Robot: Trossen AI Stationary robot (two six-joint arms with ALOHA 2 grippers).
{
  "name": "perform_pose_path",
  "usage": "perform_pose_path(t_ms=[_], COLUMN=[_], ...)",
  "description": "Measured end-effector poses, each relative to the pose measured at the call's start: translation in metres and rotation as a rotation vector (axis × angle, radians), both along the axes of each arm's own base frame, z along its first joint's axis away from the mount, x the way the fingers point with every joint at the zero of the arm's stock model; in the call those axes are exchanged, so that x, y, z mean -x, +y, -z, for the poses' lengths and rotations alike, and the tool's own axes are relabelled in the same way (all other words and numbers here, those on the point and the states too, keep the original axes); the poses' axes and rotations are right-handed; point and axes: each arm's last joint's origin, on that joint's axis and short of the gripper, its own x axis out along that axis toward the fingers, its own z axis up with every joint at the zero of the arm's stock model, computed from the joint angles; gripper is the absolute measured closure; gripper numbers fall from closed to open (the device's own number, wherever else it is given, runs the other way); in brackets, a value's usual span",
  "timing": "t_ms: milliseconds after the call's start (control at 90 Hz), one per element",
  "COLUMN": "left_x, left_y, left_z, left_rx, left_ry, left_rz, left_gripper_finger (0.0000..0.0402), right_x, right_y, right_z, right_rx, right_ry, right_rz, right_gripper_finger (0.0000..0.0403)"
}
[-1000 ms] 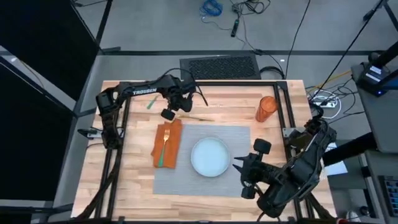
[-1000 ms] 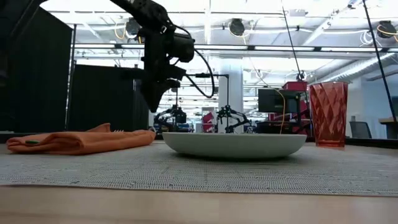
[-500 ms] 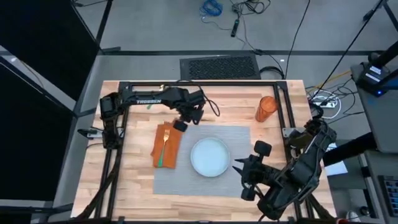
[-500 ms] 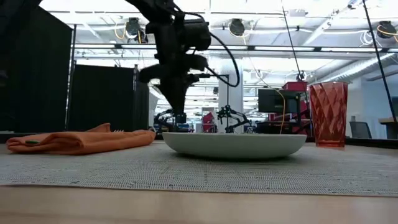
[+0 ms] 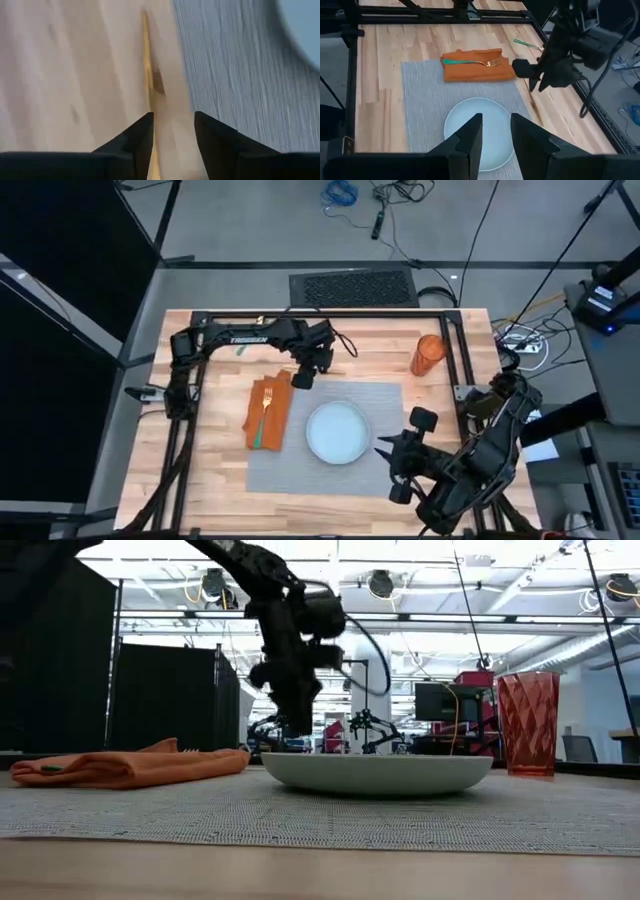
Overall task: Set table place
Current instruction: Put the gold table knife on the gray table mat to the right of the blue plate
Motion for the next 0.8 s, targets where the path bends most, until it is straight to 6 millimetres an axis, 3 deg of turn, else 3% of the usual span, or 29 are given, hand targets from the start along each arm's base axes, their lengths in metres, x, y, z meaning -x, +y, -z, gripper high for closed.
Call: perform_pose_path(t_ms=[144, 233, 422, 589, 689, 800], left_x=[0.0, 0.004, 0.017, 0.048, 0.069, 0.09], left_y=[0.001, -0.001, -0.014, -0.036, -0.052, -0.07], left_z=[0.006, -0.008, -0.086, -0.164, -0.195, -0.211], left_rx=[0.008, 0.0, -0.048, -0.06, -0.054, -0.083], left_ry=[0.024, 0.0, -0.182, -0.391, -0.483, -0.485], left_rz=[-0.001, -0.008, -0.039, -0.099, -0.118, -0.148], left_gripper_finger=[0.0273, 0.0273, 0.0273, 0.0273, 0.0273, 0.0274], right_x=[0.0, -0.008, -0.031, -0.049, -0.059, -0.071], right_y=[-0.001, -0.008, -0.033, -0.058, -0.076, -0.097], right_z=[0.001, 0.004, 0.021, 0.041, 0.057, 0.075], right_rx=[0.002, -0.006, -0.014, -0.002, 0.002, -0.017], right_ry=[0.004, 0.033, 0.166, 0.297, 0.388, 0.473], right_rz=[0.007, 0.03, 0.079, 0.122, 0.154, 0.166], right_gripper_finger=[0.0316, 0.0316, 0.0316, 0.0316, 0.0316, 0.0316])
